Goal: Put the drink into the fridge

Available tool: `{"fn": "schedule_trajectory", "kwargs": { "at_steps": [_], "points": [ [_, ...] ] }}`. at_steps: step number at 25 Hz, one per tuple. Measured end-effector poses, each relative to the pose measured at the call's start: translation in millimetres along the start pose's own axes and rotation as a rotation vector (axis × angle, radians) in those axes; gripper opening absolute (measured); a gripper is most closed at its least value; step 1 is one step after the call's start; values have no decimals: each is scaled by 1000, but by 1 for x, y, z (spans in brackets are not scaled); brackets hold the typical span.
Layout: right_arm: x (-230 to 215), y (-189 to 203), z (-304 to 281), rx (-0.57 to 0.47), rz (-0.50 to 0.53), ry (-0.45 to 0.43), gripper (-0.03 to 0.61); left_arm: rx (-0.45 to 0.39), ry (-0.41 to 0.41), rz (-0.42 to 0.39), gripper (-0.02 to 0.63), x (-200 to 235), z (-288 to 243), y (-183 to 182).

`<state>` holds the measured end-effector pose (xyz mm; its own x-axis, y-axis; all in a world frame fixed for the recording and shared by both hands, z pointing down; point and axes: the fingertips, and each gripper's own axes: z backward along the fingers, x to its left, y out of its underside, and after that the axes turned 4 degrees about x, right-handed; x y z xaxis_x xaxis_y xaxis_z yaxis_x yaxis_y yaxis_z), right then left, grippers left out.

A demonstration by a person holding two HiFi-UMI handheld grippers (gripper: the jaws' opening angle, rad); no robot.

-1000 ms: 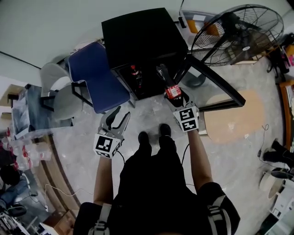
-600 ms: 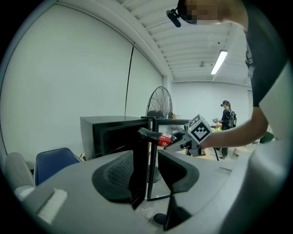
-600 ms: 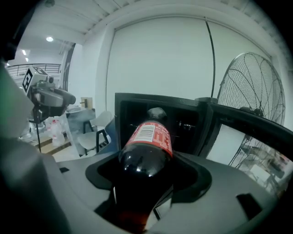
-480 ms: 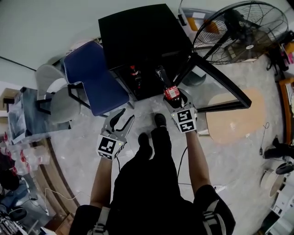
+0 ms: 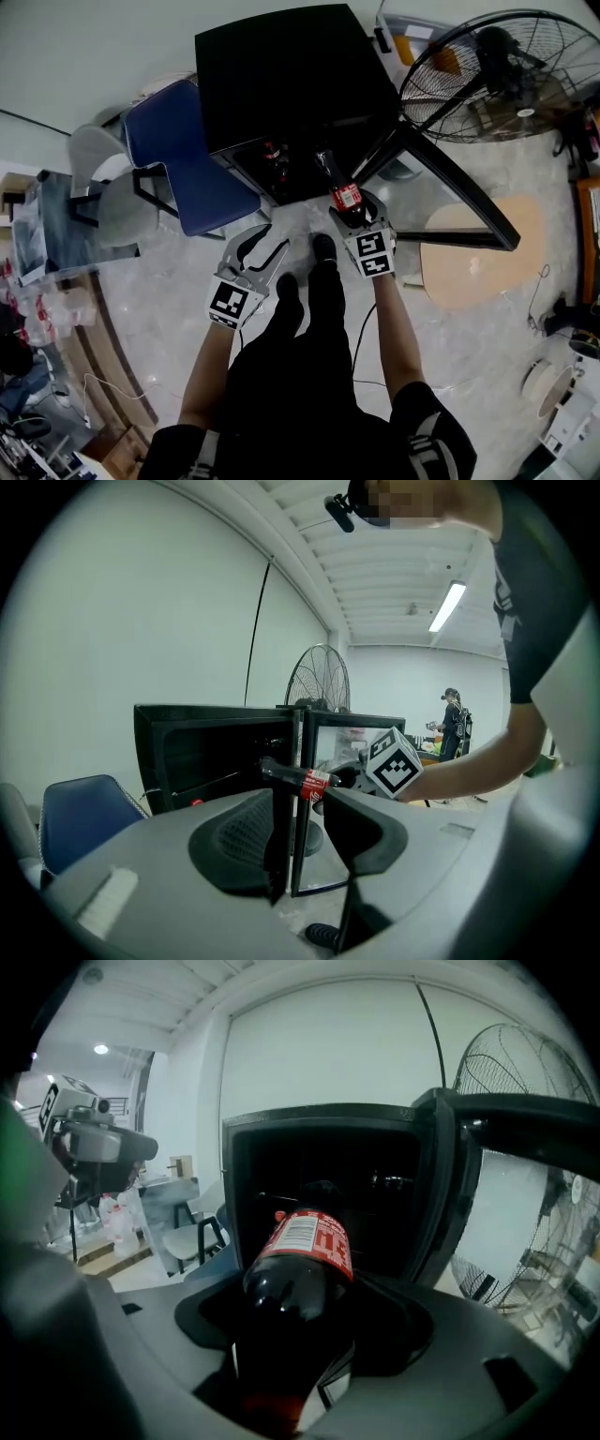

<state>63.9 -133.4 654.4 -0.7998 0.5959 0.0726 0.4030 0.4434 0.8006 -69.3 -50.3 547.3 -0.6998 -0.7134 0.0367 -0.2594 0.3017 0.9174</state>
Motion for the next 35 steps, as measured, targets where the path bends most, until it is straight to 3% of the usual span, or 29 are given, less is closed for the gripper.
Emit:
{"fn": "schedule_trajectory", "kwargs": {
  "at_steps": [8, 18, 35],
  "points": [
    [-9, 23, -35, 26, 26, -28, 319, 37, -17, 22, 169, 14, -27, 20],
    [-7, 52, -87, 37, -63, -48, 319, 37, -16, 19, 169, 22, -45, 34],
    [-10, 90, -169, 103, -111, -49, 321, 51, -49, 8, 169, 40, -34, 56]
  ]
}}
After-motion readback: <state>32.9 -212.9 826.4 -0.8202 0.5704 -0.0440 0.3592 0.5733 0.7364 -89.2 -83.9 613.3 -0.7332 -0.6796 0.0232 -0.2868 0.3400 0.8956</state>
